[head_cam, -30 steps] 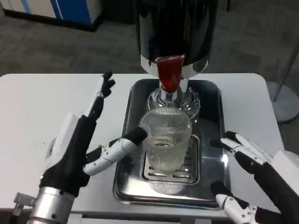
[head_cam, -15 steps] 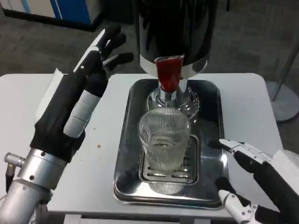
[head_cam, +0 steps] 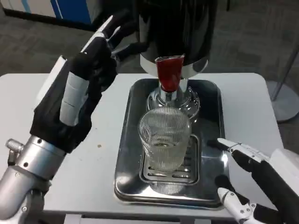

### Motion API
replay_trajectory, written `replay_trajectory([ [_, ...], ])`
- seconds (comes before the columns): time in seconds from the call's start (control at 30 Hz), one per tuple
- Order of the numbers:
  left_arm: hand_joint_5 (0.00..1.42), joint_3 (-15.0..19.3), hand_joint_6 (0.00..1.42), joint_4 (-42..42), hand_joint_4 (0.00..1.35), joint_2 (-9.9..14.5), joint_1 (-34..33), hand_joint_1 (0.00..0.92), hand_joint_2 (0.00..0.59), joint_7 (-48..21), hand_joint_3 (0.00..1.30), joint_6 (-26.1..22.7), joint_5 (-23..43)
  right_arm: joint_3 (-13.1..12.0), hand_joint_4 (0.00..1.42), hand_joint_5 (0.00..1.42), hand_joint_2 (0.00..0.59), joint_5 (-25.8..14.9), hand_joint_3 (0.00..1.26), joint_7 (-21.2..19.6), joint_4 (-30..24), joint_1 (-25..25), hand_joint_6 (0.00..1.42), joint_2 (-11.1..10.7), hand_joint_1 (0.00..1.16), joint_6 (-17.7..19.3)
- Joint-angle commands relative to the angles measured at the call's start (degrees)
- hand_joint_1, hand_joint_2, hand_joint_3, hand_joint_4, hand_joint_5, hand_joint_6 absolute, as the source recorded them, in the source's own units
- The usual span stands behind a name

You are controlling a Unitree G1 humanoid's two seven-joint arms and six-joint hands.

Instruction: Grasp the cup under the faucet to collect the drink, then remove the cup.

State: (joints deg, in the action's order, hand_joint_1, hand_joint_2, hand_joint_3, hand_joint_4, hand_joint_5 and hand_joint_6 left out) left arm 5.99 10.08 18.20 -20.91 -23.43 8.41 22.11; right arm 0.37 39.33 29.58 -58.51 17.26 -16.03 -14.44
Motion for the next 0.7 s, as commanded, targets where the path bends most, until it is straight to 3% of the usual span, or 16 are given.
replay_trajectory([
  [0.03, 0.21, 0.43, 0.13, 4.07, 0.09, 1.08, -0.07, 0.017, 0.003, -1.18, 0.12, -3.94, 1.88, 0.15, 0.14, 0.1, 0.584, 0.12, 0.17, -0.43, 0.47, -0.04, 0.06, 0.1, 0.39, -0.3],
  [0.3, 0.22, 1.11, 0.15, 3.71, 0.1, 0.58, -0.71, 0.016, 0.006, -1.85, 0.12, -7.83, 4.31, 0.26, 0.15, 0.1, 0.586, 0.18, 0.17, -0.44, 0.47, -0.09, 0.06, 0.16, 0.38, -0.38],
  [0.7, 0.23, -0.21, 0.17, -0.99, 0.12, -0.29, -4.89, 0.003, 0.009, -6.06, 0.13, -8.45, 5.25, 0.26, 0.15, 0.11, 0.586, 0.05, 0.17, -0.49, 0.0, 0.37, 0.06, 0.25, 0.38, -0.31],
])
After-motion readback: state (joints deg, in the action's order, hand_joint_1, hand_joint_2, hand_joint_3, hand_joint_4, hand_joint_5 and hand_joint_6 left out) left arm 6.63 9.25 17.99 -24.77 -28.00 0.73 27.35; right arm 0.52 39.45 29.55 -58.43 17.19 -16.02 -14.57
